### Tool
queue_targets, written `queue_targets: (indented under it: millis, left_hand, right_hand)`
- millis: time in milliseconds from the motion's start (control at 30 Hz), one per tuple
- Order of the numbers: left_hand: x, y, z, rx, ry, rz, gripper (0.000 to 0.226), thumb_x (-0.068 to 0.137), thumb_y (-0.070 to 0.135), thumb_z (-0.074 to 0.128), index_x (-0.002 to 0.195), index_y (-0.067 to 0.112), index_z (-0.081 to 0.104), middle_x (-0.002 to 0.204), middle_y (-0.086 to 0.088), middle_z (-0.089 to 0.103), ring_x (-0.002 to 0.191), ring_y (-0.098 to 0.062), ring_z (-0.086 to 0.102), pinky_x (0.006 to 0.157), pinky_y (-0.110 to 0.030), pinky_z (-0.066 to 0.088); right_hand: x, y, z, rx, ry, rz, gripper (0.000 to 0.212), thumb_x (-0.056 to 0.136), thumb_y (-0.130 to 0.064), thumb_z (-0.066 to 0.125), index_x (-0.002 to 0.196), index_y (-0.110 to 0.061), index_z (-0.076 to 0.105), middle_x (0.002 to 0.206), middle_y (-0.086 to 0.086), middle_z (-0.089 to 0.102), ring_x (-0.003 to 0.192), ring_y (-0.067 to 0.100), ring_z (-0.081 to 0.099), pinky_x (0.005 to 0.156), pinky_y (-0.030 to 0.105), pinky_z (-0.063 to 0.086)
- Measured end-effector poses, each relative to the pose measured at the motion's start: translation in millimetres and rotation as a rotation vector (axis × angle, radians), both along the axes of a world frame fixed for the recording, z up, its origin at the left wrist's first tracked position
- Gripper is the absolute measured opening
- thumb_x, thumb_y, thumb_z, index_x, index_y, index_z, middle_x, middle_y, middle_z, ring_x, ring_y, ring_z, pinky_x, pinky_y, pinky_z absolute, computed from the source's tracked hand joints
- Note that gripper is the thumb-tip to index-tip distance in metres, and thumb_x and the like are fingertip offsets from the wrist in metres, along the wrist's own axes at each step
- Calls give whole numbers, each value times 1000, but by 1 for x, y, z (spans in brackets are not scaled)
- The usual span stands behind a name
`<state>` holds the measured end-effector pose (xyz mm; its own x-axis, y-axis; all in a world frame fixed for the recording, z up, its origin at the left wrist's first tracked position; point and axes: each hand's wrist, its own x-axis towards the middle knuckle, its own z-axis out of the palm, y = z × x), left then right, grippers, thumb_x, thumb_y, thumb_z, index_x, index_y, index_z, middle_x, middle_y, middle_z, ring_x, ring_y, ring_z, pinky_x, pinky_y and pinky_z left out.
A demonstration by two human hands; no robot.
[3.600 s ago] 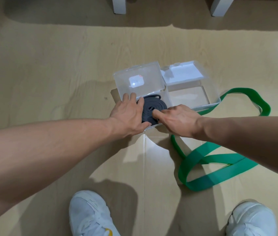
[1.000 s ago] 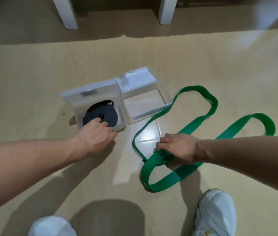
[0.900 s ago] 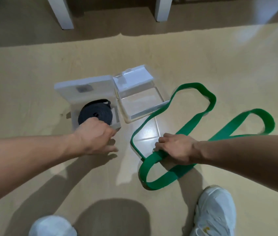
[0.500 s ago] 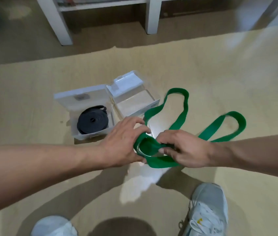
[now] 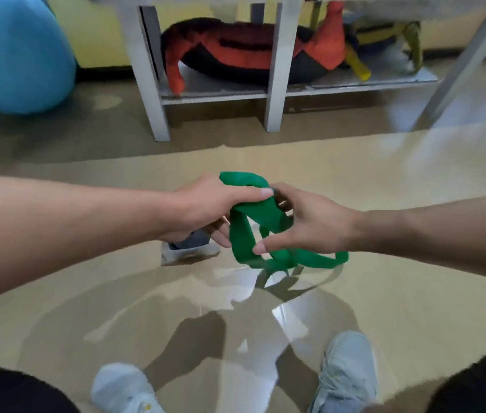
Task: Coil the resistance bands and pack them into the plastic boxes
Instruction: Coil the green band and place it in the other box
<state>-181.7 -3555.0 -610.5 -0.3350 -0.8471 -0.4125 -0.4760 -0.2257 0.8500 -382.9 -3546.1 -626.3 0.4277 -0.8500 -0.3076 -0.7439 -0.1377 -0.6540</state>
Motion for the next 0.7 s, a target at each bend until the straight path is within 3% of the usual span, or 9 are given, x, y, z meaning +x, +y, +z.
queue_targets:
  millis: [100, 167, 200, 267, 367, 433, 500, 600, 700]
  left_hand:
    - [15, 14, 20, -41, -31, -80, 43, 72, 61, 76, 93, 25, 73, 72, 3, 75, 62, -15, 70, 62, -32, 57]
    - [31, 21, 24, -15, -42, -154, 55, 63, 56, 89, 103, 27, 66, 78, 2, 73, 65, -12, 67, 57, -29, 51]
    - [39, 26, 25, 32, -34, -204, 55, 63, 51, 93, 105, 29, 65, 84, 1, 72, 70, -13, 66, 59, -29, 49]
    - [53, 35, 24, 92, -67, -329, 39, 65, 36, 92, 95, 32, 68, 89, -3, 69, 77, -19, 65, 68, -34, 51]
    - [66, 44, 16, 14, -390, -426, 40, 66, 28, 96, 98, 21, 71, 97, -9, 77, 87, -29, 75, 82, -51, 62]
    - [70, 47, 9, 12, -514, -410, 36, 67, 34, 94, 92, 23, 71, 86, -1, 76, 79, -20, 75, 79, -45, 63]
    - [71, 44, 9, 28, -513, -411, 35, 65, 41, 94, 86, 25, 71, 79, 4, 73, 74, -16, 72, 70, -36, 61]
    - [76, 33, 20, 41, -361, -419, 56, 59, 47, 95, 105, 28, 71, 97, -2, 74, 86, -19, 71, 64, -25, 54]
    - [78, 25, 22, 90, -245, -395, 62, 64, 45, 93, 118, 30, 67, 111, -5, 74, 84, -16, 58, 56, -20, 41]
  right_hand:
    - [20, 15, 9, -23, 26, 23, 51, 85, -46, 76, 129, -28, 57, 110, -12, 69, 92, 8, 68, 84, 24, 55]
    - [29, 23, 14, -31, 51, 68, 15, 95, -40, 66, 103, -28, 63, 88, -12, 69, 74, 4, 63, 65, 16, 48]
    - [34, 27, 18, -32, 71, 86, 10, 97, -37, 63, 92, -29, 61, 79, -10, 65, 68, 6, 59, 60, 16, 44]
    - [39, 29, 26, -21, 134, 110, 12, 98, -30, 61, 87, -26, 59, 77, -2, 63, 69, 14, 58, 62, 26, 47]
    - [40, 28, 42, -45, 198, 116, 13, 92, -14, 56, 87, -25, 61, 80, 5, 63, 73, 22, 58, 64, 34, 48]
    - [40, 25, 56, -97, 141, 112, 15, 89, -8, 57, 85, -22, 62, 76, 2, 60, 70, 19, 55, 60, 31, 45]
    - [40, 23, 69, -115, -37, 101, 20, 87, -1, 58, 84, -20, 64, 72, -2, 60, 65, 14, 57, 58, 28, 50]
    - [37, 18, 83, -241, -221, -17, 29, 83, 8, 56, 79, -19, 66, 56, -13, 56, 48, -1, 49, 49, 17, 39]
    - [34, 14, 89, -268, -437, -124, 40, 80, 12, 53, 74, -25, 68, 54, -12, 53, 47, 8, 42, 50, 24, 31]
